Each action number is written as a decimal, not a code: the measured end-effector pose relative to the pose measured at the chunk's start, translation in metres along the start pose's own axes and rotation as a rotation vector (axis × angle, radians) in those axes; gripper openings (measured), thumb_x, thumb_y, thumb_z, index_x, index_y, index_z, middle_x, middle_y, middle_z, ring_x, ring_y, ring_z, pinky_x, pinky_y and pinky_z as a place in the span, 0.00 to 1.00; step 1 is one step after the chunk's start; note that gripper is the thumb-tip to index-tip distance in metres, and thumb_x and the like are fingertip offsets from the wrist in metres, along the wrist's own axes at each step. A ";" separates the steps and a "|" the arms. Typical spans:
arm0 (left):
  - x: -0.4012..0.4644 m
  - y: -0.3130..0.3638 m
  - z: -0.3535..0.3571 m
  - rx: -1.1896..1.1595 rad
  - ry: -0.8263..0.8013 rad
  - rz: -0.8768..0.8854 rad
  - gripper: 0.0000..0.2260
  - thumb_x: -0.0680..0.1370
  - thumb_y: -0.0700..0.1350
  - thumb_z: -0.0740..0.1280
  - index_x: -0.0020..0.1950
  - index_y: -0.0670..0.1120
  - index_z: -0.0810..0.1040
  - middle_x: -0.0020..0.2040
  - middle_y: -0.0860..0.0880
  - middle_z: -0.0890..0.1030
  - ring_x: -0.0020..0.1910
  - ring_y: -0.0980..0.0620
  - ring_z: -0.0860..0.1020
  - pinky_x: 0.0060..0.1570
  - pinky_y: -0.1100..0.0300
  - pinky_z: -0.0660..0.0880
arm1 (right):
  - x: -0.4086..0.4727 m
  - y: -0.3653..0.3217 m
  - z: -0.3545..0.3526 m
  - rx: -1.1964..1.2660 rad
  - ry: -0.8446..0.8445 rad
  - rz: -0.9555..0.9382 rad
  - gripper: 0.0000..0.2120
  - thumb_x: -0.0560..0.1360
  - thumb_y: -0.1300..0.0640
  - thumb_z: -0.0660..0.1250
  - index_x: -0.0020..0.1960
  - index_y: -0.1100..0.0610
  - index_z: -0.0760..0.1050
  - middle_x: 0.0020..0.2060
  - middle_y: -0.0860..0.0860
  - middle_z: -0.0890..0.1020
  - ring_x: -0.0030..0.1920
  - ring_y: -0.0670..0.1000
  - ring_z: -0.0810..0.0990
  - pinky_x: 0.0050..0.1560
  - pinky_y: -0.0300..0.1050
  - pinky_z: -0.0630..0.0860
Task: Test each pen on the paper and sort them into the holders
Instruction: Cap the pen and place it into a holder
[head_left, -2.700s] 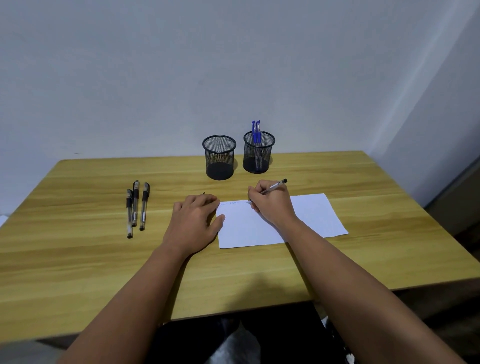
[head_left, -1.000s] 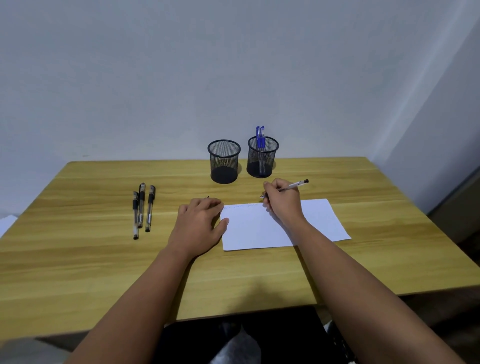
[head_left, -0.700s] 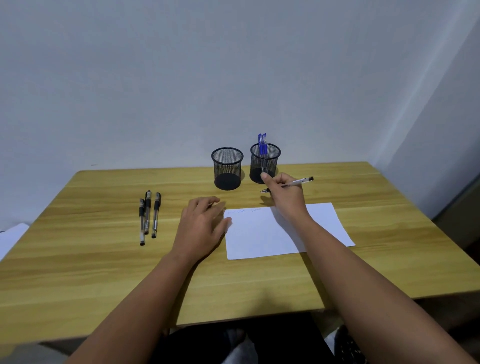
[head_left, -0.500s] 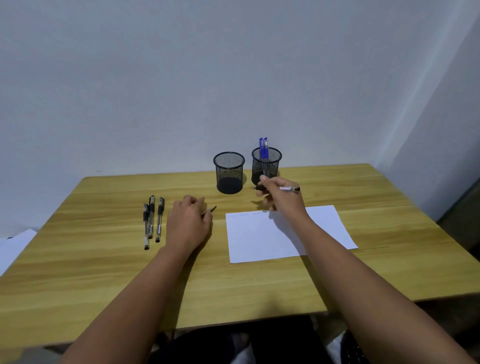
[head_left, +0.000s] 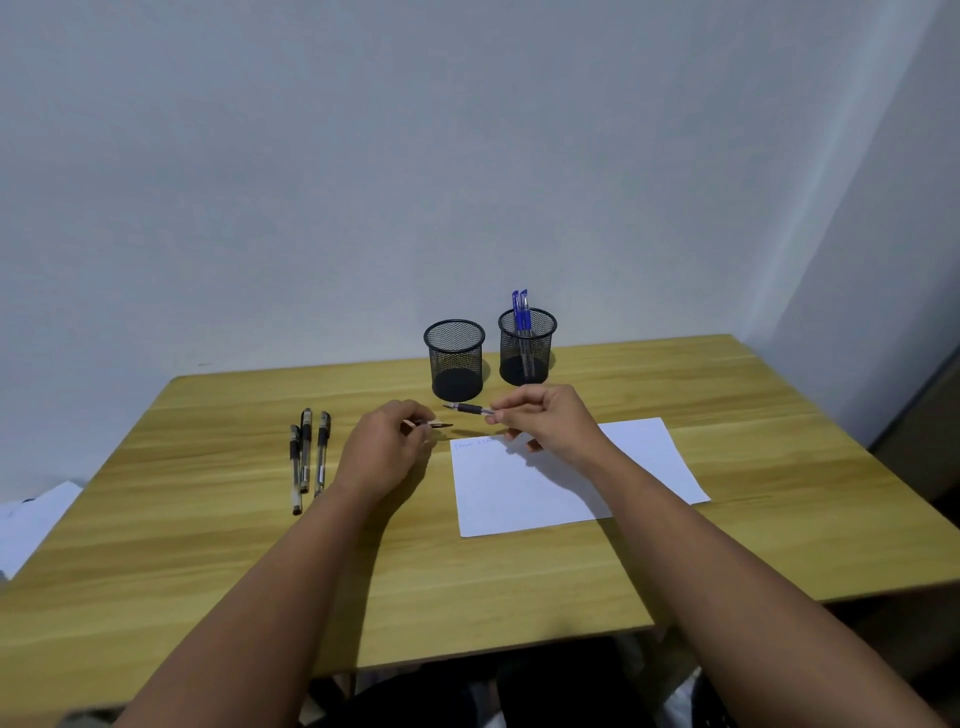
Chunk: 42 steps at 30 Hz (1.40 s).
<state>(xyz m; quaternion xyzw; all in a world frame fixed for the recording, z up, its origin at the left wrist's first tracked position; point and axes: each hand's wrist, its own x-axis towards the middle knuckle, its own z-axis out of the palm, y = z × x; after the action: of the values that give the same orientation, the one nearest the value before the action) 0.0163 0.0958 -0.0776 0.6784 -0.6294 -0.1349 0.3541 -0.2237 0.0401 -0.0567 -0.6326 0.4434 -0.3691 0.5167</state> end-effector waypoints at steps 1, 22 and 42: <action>-0.001 0.003 -0.002 -0.030 -0.002 0.011 0.06 0.80 0.46 0.69 0.55 0.52 0.83 0.50 0.55 0.83 0.49 0.54 0.80 0.49 0.53 0.79 | 0.000 0.000 0.000 -0.028 0.002 0.000 0.04 0.76 0.62 0.79 0.50 0.55 0.88 0.43 0.52 0.91 0.36 0.45 0.85 0.31 0.36 0.74; -0.012 0.056 -0.014 -0.669 0.087 -0.187 0.09 0.81 0.42 0.69 0.60 0.47 0.84 0.48 0.50 0.87 0.47 0.57 0.83 0.48 0.59 0.78 | -0.014 -0.012 -0.003 -0.109 -0.041 -0.039 0.07 0.77 0.64 0.78 0.55 0.60 0.88 0.36 0.52 0.84 0.30 0.43 0.76 0.31 0.36 0.71; 0.048 0.077 -0.017 -0.377 0.195 -0.119 0.22 0.81 0.45 0.65 0.76 0.50 0.71 0.61 0.50 0.80 0.57 0.50 0.80 0.54 0.56 0.77 | 0.042 -0.062 -0.005 -0.285 0.234 -0.182 0.11 0.75 0.58 0.79 0.38 0.49 0.82 0.33 0.45 0.83 0.36 0.45 0.79 0.47 0.43 0.78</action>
<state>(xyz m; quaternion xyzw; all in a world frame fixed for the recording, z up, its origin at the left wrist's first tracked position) -0.0233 0.0591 -0.0031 0.6460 -0.5146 -0.2048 0.5253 -0.2030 0.0035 0.0052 -0.6896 0.4893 -0.4187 0.3315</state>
